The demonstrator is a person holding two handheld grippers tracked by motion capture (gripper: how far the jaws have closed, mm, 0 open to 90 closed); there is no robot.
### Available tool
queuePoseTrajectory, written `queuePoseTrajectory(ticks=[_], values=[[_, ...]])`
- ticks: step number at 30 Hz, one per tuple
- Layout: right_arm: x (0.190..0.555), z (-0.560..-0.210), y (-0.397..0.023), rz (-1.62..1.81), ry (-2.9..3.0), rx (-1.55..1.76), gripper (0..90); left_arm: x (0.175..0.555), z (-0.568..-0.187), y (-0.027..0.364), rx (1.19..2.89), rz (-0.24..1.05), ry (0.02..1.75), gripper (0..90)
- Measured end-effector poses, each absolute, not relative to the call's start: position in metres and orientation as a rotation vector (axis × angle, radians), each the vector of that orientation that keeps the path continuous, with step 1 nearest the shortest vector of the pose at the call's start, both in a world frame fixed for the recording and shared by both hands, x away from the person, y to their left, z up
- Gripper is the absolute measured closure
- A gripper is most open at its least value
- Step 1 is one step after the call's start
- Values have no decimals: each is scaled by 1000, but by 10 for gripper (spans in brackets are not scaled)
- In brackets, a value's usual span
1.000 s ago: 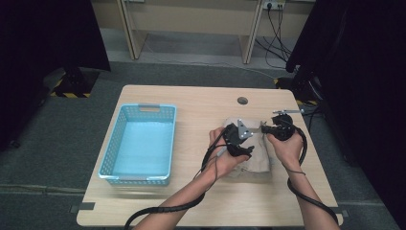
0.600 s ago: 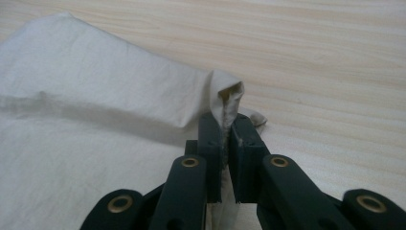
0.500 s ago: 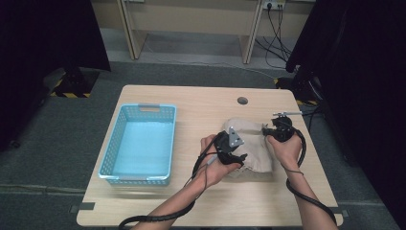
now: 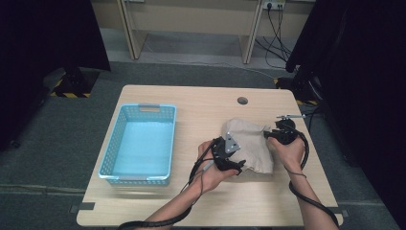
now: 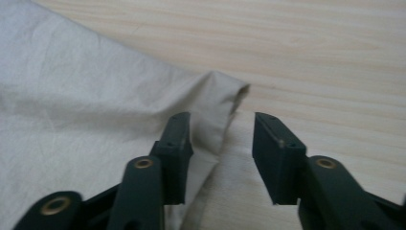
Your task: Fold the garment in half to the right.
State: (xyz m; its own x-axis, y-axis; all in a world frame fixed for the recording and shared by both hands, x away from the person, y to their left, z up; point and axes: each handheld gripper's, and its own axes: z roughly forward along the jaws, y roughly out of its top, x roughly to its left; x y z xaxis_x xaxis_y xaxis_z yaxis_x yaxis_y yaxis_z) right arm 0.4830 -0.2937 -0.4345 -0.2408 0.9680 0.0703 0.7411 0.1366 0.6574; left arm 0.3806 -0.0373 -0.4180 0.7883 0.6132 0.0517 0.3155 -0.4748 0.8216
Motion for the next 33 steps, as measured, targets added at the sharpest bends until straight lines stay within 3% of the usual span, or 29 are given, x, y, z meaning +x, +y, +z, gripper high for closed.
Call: queuePoseTrajectory(ticks=[13,33], values=[[462,-420,-309,896,2039,1578,404,375,-423,-30,2037,441,662,175],[444,-414,-322,952,2022,1578,379,373,-424,-26,2006,441,657,173]])
